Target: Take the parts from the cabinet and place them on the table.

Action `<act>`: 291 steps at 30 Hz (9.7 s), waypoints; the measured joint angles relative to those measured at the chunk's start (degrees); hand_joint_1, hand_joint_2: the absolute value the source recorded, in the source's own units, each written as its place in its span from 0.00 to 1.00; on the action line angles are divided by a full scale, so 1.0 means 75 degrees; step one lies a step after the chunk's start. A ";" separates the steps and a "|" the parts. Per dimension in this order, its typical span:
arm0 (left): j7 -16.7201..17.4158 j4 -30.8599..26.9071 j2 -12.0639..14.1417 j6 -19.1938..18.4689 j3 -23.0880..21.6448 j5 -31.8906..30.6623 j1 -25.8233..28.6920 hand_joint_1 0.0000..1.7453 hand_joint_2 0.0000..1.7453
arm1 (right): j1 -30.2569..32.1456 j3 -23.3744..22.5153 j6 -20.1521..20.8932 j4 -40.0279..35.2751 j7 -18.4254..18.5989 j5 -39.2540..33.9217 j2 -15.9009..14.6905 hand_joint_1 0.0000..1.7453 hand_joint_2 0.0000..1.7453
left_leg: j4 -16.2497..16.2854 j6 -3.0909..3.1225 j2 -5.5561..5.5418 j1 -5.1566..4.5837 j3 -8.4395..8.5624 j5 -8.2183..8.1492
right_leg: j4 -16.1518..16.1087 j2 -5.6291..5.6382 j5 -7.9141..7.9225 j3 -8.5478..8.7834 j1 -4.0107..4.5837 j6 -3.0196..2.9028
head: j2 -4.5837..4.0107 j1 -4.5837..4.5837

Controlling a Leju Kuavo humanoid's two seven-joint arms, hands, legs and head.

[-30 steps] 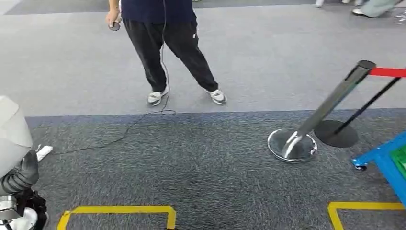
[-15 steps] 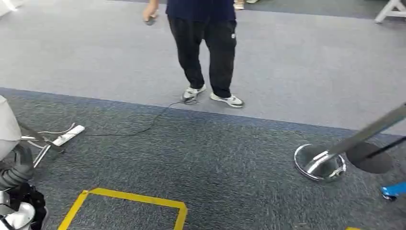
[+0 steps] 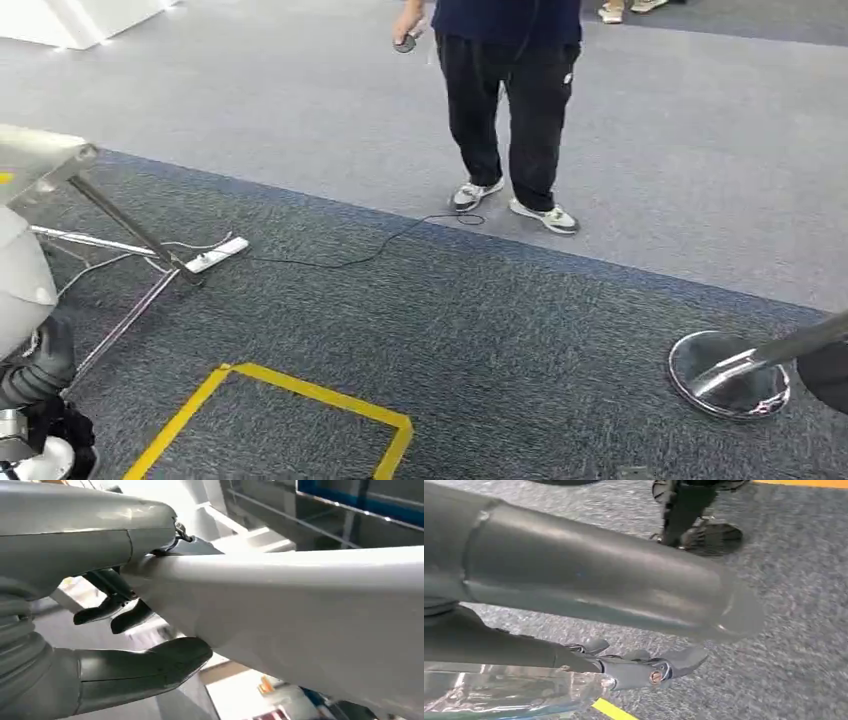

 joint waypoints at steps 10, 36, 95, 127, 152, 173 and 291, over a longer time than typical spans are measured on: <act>0.0000 -0.0003 -0.0003 -0.0239 0.0073 0.0198 -0.0058 1.00 1.00 | -0.0080 -0.0006 0.0032 0.0017 -0.0082 -0.0041 0.0134 0.00 0.00 | -0.2533 0.0339 0.0332 -0.0052 0.1386 0.1063 | 0.0019 -0.0830 -0.0161 0.0070 0.0067 0.0266 | 0.0000 -0.0023; 0.0000 -0.0105 -0.0044 -0.0195 0.0126 0.0140 -0.0032 1.00 1.00 | -0.0060 -0.0012 0.0099 0.0026 0.0029 0.0035 0.0221 0.00 0.00 | -0.2486 0.0077 0.0959 -0.0094 0.1408 0.0998 | 0.0032 -0.0545 -0.0089 0.0098 0.0071 0.0095 | 0.0000 -0.0035; 0.0000 -0.0207 -0.0038 -0.0318 0.0260 0.0175 0.0023 1.00 1.00 | -0.0054 -0.0044 0.0023 0.0032 0.0061 0.0070 0.0323 0.00 0.00 | -0.1256 0.0040 0.0012 0.0026 0.0764 0.0766 | 0.0015 0.0132 -0.0006 0.0032 -0.0035 0.0070 | 0.0000 -0.0020; 0.0000 -0.0166 0.0003 -0.0723 0.0277 0.0111 0.0057 1.00 1.00 | -0.0047 -0.0102 0.0073 0.0029 -0.0146 0.0067 0.0326 0.00 0.00 | -0.2584 0.0072 -0.0027 0.0282 0.1570 0.0979 | -0.0008 0.0249 0.0082 -0.0070 -0.0308 0.0849 | 0.0000 0.0055; 0.0000 -0.0166 0.0003 -0.0749 0.0344 0.0108 0.0085 1.00 1.00 | -0.0068 -0.0117 0.0073 0.0055 -0.0175 0.0119 0.0367 0.00 0.00 | -0.2377 0.0409 0.0034 0.0023 0.1271 0.0967 | 0.2234 0.0243 -0.1266 -0.1053 -0.0054 0.0481 | 0.0000 0.0020; 0.0000 -0.0172 -0.0023 -0.0743 0.0399 0.0108 0.0158 1.00 1.00 | -0.0070 -0.0117 0.0079 0.0052 -0.0155 0.0146 0.0347 0.00 0.00 | -0.2125 -0.0057 0.0061 0.0101 0.1185 0.1067 | 0.0101 0.0269 -0.0072 -0.0029 -0.0123 0.0197 | 0.0000 -0.0029; 0.0000 -0.0131 -0.0099 -0.0766 0.0464 0.0143 0.0200 1.00 1.00 | -0.0019 -0.0140 0.0146 0.0055 -0.0085 0.0245 0.0335 0.00 0.00 | -0.0145 -0.0027 0.0051 0.0041 0.0563 -0.0700 | -0.0133 0.0312 -0.0346 0.0427 -0.0040 -0.0001 | 0.0000 0.0041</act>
